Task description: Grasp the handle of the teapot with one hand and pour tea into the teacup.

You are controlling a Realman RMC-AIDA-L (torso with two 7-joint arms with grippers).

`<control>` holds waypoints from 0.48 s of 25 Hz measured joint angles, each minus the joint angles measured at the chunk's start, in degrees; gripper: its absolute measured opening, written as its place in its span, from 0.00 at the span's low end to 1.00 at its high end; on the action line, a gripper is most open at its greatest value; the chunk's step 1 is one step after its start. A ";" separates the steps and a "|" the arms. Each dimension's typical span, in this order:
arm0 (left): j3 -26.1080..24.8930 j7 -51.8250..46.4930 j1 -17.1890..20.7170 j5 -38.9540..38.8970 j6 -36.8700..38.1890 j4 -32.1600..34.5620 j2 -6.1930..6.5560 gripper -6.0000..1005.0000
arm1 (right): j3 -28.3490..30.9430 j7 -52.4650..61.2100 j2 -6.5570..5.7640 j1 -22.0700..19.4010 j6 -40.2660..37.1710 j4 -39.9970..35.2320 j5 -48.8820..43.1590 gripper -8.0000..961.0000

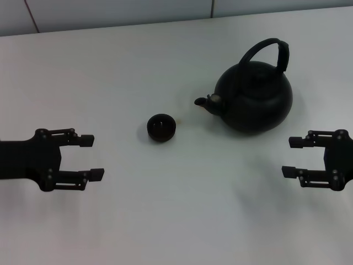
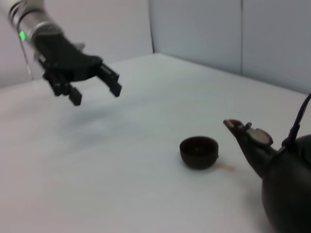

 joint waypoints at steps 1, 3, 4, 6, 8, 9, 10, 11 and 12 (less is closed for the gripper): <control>-0.15 -0.93 -0.92 1.79 -0.01 0.04 0.07 0.80 | 0.00 0.00 0.00 0.00 0.00 0.00 0.00 0.71; -0.40 -1.34 -1.85 3.31 -0.15 0.55 -0.53 0.80 | 0.00 0.97 -0.20 0.97 -0.17 -0.54 -1.46 0.71; -0.40 -1.34 -1.85 3.31 -0.15 0.55 -0.53 0.80 | 0.01 1.09 -0.24 1.24 -0.21 -0.71 -1.73 0.71; -0.40 -1.15 -1.80 3.34 -0.32 1.09 -1.27 0.80 | 0.02 1.10 -0.24 1.49 -0.27 -1.22 -1.81 0.71; -0.40 -0.89 -1.61 3.31 -0.37 1.54 -1.78 0.80 | 0.03 1.10 -0.11 1.63 -0.32 -1.92 -1.84 0.71; -0.40 -0.73 -1.50 3.18 -0.40 1.71 -1.96 0.80 | 0.03 1.10 -0.11 1.63 -0.32 -1.92 -1.84 0.71; -0.40 -0.73 -1.50 3.18 -0.40 1.71 -1.96 0.80 | 0.03 1.10 -0.10 1.67 -0.33 -2.02 -1.85 0.71; -0.73 -0.47 -1.28 2.91 -0.63 1.95 -2.13 0.80 | 0.02 1.11 -0.17 1.83 -0.33 -2.11 -1.87 0.71; -0.73 -0.47 -1.28 2.91 -0.63 1.95 -2.13 0.80 | 0.02 1.11 -0.17 1.83 -0.33 -2.11 -1.87 0.71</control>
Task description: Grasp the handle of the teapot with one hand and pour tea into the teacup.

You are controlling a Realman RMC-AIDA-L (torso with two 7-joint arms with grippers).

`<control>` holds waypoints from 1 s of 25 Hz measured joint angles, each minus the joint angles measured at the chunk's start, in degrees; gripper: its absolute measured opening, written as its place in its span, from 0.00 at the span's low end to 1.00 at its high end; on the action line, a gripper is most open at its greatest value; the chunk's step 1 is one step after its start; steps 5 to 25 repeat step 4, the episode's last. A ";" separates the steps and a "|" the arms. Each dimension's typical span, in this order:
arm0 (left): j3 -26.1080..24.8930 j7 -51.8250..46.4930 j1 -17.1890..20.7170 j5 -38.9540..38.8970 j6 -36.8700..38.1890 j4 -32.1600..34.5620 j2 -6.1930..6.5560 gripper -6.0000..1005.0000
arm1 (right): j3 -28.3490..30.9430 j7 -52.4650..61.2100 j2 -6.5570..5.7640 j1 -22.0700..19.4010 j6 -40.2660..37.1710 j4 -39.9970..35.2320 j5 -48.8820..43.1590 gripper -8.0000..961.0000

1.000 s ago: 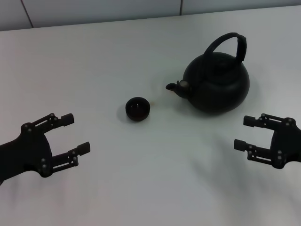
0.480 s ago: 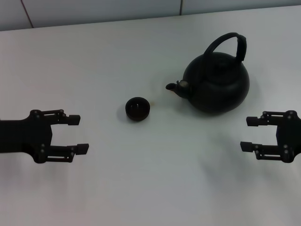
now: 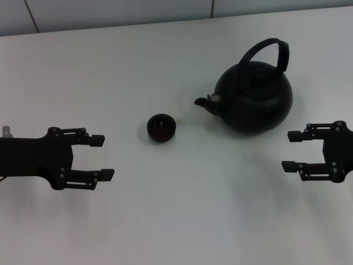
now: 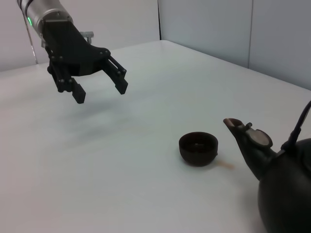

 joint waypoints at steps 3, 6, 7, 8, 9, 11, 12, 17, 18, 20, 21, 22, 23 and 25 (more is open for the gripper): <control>-0.47 0.00 0.02 0.00 -0.05 0.02 -0.01 0.80 | -0.01 0.00 -0.04 0.07 0.25 -0.22 -0.03 0.71; -0.63 0.00 0.06 0.00 -0.05 0.04 -0.05 0.80 | -0.02 0.00 -0.04 0.10 0.36 -0.29 -0.04 0.71; -0.63 0.00 0.06 0.00 -0.05 0.04 -0.05 0.80 | -0.02 0.00 -0.04 0.10 0.36 -0.29 -0.04 0.71; -0.63 0.00 0.06 0.00 -0.05 0.04 -0.05 0.80 | -0.02 0.00 -0.04 0.10 0.36 -0.29 -0.04 0.71; -0.63 0.00 0.06 0.00 -0.05 0.04 -0.05 0.80 | -0.02 0.00 -0.04 0.10 0.36 -0.29 -0.04 0.71; -0.63 0.00 0.06 0.00 -0.05 0.04 -0.05 0.80 | -0.02 0.00 -0.04 0.10 0.36 -0.29 -0.04 0.71; -0.63 0.00 0.06 0.00 -0.05 0.04 -0.05 0.80 | -0.02 0.00 -0.04 0.10 0.36 -0.29 -0.04 0.71; -0.63 0.00 0.06 0.00 -0.05 0.04 -0.05 0.80 | -0.02 0.00 -0.04 0.10 0.36 -0.29 -0.04 0.71; -0.63 0.00 0.06 0.00 -0.05 0.04 -0.05 0.80 | -0.02 0.00 -0.04 0.10 0.36 -0.29 -0.04 0.71; -0.63 0.00 0.06 0.00 -0.05 0.04 -0.05 0.80 | -0.02 0.00 -0.04 0.10 0.36 -0.29 -0.04 0.71; -0.63 0.00 0.06 0.00 -0.05 0.04 -0.05 0.80 | -0.02 0.00 -0.04 0.10 0.36 -0.29 -0.04 0.71; -0.63 0.00 0.06 0.00 -0.05 0.04 -0.05 0.80 | -0.02 0.00 -0.04 0.10 0.36 -0.29 -0.04 0.71; -0.63 0.00 0.06 0.00 -0.05 0.04 -0.05 0.80 | -0.02 0.00 -0.04 0.10 0.36 -0.29 -0.04 0.71; -0.63 0.00 0.06 0.00 -0.05 0.04 -0.05 0.80 | -0.02 0.00 -0.04 0.10 0.36 -0.29 -0.04 0.71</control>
